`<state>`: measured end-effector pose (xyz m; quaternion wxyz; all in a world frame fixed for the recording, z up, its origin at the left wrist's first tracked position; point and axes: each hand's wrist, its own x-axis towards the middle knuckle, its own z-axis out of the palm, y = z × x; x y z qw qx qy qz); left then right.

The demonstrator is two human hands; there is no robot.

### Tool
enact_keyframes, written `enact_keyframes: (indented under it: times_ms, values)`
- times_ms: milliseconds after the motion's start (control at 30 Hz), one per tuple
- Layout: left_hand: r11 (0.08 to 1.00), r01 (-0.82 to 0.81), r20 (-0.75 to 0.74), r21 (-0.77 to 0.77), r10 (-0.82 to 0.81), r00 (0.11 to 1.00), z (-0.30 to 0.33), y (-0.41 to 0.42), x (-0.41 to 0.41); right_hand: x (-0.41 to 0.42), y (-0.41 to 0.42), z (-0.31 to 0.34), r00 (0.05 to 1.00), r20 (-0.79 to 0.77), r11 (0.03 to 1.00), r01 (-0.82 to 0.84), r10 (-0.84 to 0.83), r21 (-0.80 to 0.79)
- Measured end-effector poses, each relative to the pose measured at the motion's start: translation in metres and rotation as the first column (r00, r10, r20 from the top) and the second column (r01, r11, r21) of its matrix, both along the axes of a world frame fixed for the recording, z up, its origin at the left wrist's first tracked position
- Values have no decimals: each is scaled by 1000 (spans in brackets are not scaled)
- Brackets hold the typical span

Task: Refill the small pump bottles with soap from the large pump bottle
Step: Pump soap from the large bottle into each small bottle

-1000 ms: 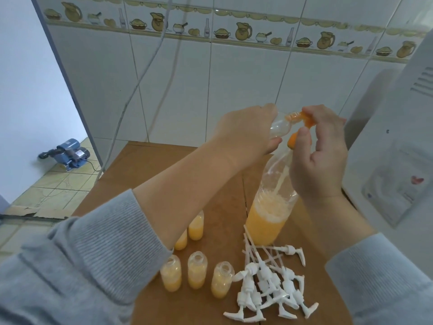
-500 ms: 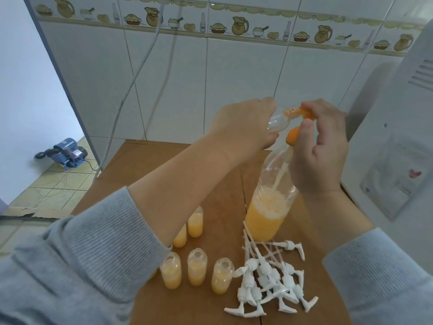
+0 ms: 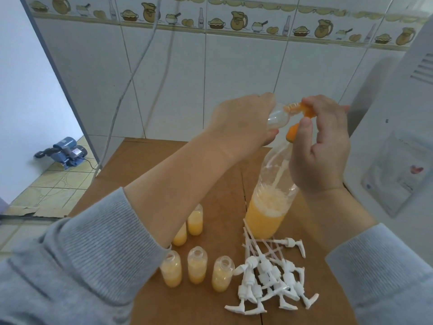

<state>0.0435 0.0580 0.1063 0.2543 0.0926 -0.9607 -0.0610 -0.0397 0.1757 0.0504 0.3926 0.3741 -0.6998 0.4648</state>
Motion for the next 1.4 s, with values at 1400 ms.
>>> enact_keyframes:
  times_ms: [1400]
  values:
    - [994, 30, 116, 107, -43, 992, -7, -3, -7, -6, -5, -21, 999, 33, 997, 37, -39, 61]
